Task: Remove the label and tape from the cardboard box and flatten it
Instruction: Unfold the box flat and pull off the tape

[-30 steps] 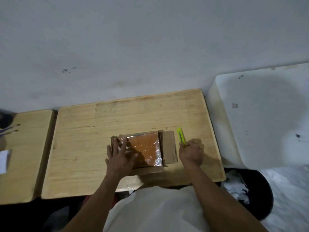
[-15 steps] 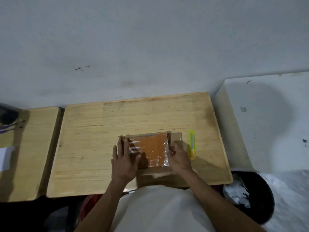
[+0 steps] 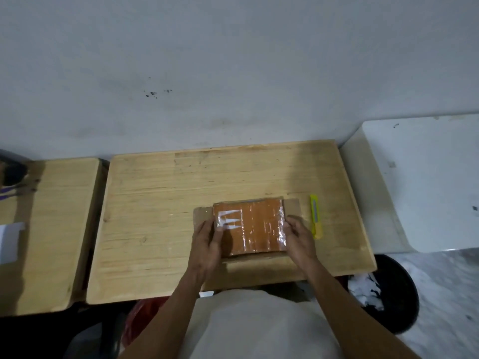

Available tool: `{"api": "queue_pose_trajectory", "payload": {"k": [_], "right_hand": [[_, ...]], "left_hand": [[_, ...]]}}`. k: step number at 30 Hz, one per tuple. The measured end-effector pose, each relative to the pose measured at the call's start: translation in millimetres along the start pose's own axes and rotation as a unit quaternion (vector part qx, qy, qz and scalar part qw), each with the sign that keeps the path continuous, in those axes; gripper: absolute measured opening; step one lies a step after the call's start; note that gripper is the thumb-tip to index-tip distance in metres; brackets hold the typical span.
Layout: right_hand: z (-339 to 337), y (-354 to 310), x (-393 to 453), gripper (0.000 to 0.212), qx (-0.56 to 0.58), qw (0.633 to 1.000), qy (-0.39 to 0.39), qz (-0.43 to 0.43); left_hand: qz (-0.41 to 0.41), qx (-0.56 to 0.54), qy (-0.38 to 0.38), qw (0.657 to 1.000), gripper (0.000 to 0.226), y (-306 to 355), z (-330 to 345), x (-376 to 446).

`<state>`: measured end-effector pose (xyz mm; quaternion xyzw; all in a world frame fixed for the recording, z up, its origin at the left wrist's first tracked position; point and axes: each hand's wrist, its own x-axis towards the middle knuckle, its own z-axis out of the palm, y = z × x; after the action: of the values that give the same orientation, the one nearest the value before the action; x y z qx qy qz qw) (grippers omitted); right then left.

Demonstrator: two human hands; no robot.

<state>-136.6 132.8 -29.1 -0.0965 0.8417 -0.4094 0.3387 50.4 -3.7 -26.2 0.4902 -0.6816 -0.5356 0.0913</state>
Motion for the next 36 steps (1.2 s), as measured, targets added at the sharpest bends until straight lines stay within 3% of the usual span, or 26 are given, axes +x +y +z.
{"api": "queue_pose_trajectory", "payload": {"k": [3, 6, 9, 14, 17, 21, 24, 27, 29, 33, 36], "right_hand": [[-1.5, -11.9, -6.3, 0.018, -0.006, 0.999, 0.031, -0.027], [-4.3, -26.5, -5.6, 0.027, 0.034, 0.997, 0.057, -0.048], [-5.9, -42.6, 7.5, 0.031, 0.068, 0.994, 0.060, -0.066], [-5.7, -68.4, 41.8, 0.031, 0.075, 0.994, 0.000, -0.079], [-0.1, -81.2, 65.2, 0.044, 0.069, 0.994, -0.019, -0.082], [12.9, -94.0, 97.4, 0.058, 0.061, 0.996, -0.029, -0.051], [20.9, -92.5, 114.3, 0.062, 0.013, 0.999, -0.037, -0.037], [28.4, -78.6, 124.2, 0.050, -0.021, 0.998, -0.031, -0.060], [30.3, -64.3, 118.3, 0.044, -0.076, 0.992, -0.025, -0.097], [32.5, -23.3, 107.3, 0.049, -0.234, 0.953, -0.022, -0.193], [33.1, 2.3, 93.7, 0.053, -0.349, 0.905, -0.021, -0.244]], "left_hand": [[0.006, -0.025, 0.026, 0.999, 0.029, 11.1, -2.9, -0.9], [-0.001, -0.034, 0.035, 0.999, 0.021, 21.5, -8.2, 4.3], [-0.013, -0.050, 0.057, 0.997, 0.033, 26.7, -13.6, 22.6], [-0.032, -0.090, 0.090, 0.991, 0.057, 49.4, -18.9, 51.9], [-0.057, -0.100, 0.097, 0.989, 0.073, 61.5, -17.0, 73.0], [-0.054, -0.120, 0.101, 0.986, 0.077, 70.5, -7.9, 99.9], [-0.060, -0.070, 0.074, 0.993, 0.080, 62.9, -0.2, 108.4], [-0.080, -0.002, 0.054, 0.995, 0.093, 50.4, 11.5, 107.8], [-0.029, 0.064, 0.044, 0.997, 0.089, 41.7, 14.4, 93.9], [0.032, 0.248, -0.013, 0.968, 0.086, 12.5, 24.2, 75.2], [0.030, 0.352, -0.084, 0.932, 0.093, -9.3, 26.1, 68.8]]}}
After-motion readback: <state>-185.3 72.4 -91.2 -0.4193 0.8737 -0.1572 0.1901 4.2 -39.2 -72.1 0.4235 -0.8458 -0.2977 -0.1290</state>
